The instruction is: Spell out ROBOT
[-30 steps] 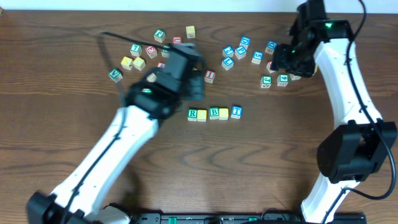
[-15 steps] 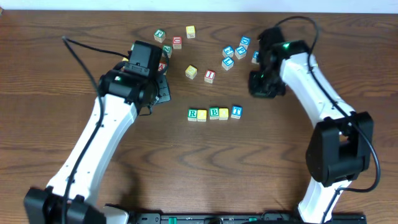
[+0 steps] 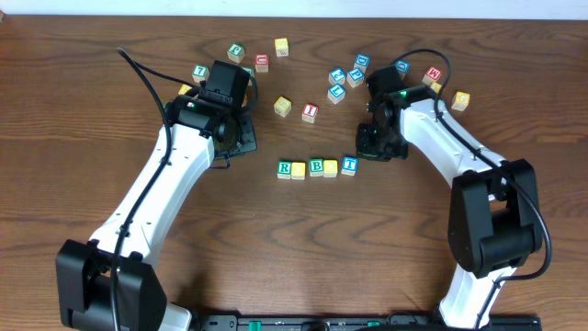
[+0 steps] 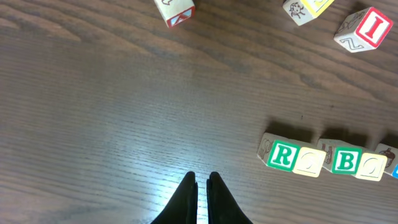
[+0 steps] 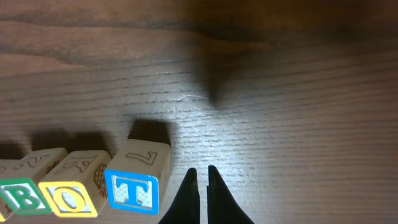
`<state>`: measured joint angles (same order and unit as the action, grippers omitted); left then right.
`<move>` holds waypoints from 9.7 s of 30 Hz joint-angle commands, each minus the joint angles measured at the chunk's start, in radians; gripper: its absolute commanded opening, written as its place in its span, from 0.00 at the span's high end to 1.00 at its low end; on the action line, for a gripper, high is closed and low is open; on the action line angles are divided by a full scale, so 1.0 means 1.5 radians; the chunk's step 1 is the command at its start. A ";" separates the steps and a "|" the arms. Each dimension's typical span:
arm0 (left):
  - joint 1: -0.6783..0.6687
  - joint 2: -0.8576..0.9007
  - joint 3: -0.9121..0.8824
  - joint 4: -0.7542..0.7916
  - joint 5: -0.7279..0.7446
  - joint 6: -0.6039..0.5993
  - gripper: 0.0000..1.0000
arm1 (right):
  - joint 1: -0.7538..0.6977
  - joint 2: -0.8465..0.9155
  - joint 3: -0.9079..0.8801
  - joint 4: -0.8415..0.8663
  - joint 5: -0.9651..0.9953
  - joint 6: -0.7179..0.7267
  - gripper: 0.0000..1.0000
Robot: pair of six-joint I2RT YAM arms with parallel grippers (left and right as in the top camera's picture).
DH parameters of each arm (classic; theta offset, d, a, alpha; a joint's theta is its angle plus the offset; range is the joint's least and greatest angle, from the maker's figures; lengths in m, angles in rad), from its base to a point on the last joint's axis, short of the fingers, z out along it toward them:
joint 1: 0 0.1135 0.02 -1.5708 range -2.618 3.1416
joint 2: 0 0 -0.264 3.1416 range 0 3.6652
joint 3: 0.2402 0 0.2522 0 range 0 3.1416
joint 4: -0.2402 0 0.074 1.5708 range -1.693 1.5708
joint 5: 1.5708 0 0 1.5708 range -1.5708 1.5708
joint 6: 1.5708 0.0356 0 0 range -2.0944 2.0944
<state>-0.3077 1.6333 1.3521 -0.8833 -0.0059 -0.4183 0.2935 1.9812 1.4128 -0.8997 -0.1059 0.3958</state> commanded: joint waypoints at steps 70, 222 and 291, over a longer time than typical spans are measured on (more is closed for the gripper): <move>0.098 0.036 -0.049 -0.005 0.104 0.044 0.92 | 0.071 0.020 0.052 -0.050 -0.012 0.026 0.95; -0.168 0.213 -0.115 0.312 0.119 0.011 0.92 | -0.008 0.022 -0.039 0.033 -0.068 -0.026 0.98; -0.137 0.211 -0.115 0.320 0.116 0.090 0.92 | -0.048 0.017 -0.011 0.031 -0.051 -0.125 0.92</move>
<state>-0.5186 1.9423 1.1839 -0.3962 0.1589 -0.3187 0.2302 2.0052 1.3609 -0.8452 -0.1684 0.1974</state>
